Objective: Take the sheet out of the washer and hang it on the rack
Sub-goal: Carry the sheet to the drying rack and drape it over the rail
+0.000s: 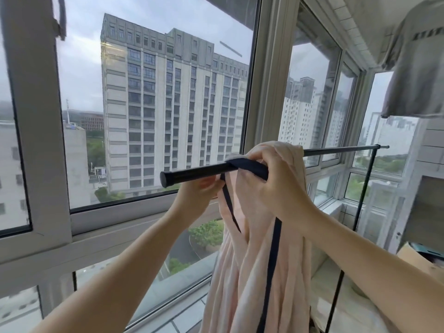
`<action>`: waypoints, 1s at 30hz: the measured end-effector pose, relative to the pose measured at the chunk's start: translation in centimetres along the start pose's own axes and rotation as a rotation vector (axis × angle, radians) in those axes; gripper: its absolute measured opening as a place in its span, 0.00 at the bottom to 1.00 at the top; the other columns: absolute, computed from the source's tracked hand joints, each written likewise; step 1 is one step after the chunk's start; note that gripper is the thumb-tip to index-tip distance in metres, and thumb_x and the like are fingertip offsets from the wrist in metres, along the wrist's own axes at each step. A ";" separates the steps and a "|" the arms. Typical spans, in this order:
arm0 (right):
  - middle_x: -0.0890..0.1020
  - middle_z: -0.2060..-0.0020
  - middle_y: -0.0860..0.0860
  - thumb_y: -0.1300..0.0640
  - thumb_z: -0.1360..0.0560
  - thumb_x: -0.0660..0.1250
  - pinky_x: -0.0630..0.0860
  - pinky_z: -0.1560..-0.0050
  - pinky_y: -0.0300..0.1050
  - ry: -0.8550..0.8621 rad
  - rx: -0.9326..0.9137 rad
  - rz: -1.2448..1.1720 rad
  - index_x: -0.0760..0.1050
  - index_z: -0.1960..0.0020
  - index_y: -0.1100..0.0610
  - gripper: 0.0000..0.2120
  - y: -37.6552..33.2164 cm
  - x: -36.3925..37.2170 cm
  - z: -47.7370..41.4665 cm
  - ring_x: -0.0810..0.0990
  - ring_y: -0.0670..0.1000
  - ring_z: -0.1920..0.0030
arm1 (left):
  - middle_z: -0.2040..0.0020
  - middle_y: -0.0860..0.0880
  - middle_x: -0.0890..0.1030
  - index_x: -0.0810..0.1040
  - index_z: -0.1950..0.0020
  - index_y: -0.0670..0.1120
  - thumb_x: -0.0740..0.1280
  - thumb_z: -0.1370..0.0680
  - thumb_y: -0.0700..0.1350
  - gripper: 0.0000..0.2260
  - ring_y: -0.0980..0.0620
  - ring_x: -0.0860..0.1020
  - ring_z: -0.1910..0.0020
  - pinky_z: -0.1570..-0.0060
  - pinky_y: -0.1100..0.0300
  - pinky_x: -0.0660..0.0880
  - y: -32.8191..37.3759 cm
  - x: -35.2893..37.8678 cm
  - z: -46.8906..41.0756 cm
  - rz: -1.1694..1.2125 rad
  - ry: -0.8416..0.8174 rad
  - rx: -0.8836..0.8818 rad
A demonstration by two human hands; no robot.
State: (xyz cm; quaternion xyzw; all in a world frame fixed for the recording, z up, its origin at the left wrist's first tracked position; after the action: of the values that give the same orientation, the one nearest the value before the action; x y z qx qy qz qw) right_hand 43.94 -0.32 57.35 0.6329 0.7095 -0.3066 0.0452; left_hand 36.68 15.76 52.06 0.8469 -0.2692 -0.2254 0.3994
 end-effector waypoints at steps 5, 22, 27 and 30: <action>0.78 0.63 0.41 0.45 0.26 0.63 0.66 0.42 0.37 0.091 -0.164 0.372 0.77 0.52 0.46 0.08 -0.2 -0.9 -1.6 0.74 0.36 0.55 | 0.54 0.45 0.83 0.80 0.44 0.39 0.61 0.19 0.39 0.09 0.49 0.81 0.57 0.56 0.53 0.80 0.2 0.3 0.4 0.516 -0.125 -0.242; 0.75 0.61 0.44 0.56 0.27 0.72 0.65 0.56 0.24 -0.062 -0.179 0.278 0.76 0.48 0.54 0.10 -2.6 -0.2 -2.3 0.70 0.37 0.63 | 0.67 0.48 0.78 0.75 0.63 0.46 0.72 0.28 0.37 0.09 0.56 0.77 0.67 0.67 0.69 0.73 0.3 -4.9 1.4 -0.220 0.352 0.261; 0.78 0.63 0.42 0.54 0.27 0.73 0.69 0.60 0.31 -0.122 -0.134 0.139 0.78 0.53 0.51 0.05 -4.3 0.6 -2.6 0.75 0.40 0.61 | 0.64 0.43 0.81 0.78 0.62 0.43 0.73 0.29 0.34 0.07 0.46 0.81 0.62 0.60 0.56 0.79 0.4 -5.1 1.0 0.032 0.144 0.089; 0.82 0.63 0.42 0.51 0.27 0.72 0.69 0.60 0.29 -0.170 -0.125 0.078 0.81 0.54 0.52 0.04 -5.3 1.1 -2.9 0.78 0.39 0.60 | 0.59 0.53 0.85 0.81 0.56 0.48 0.75 0.28 0.38 0.07 0.56 0.83 0.57 0.58 0.64 0.77 0.7 -3.4 1.5 0.105 -0.033 0.014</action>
State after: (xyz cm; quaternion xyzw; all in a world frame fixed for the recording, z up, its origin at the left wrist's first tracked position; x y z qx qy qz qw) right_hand 39.76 2.01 61.19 0.6275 0.6958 -0.3122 0.1566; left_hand 33.05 16.76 52.33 0.8305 -0.3213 -0.2163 0.4002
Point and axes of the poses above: each hand's wrist, its own z-axis away from the middle knuckle, its own x-axis out of the palm, y = z × x, the point moved 3 cm from there along -z, towards the middle knuckle
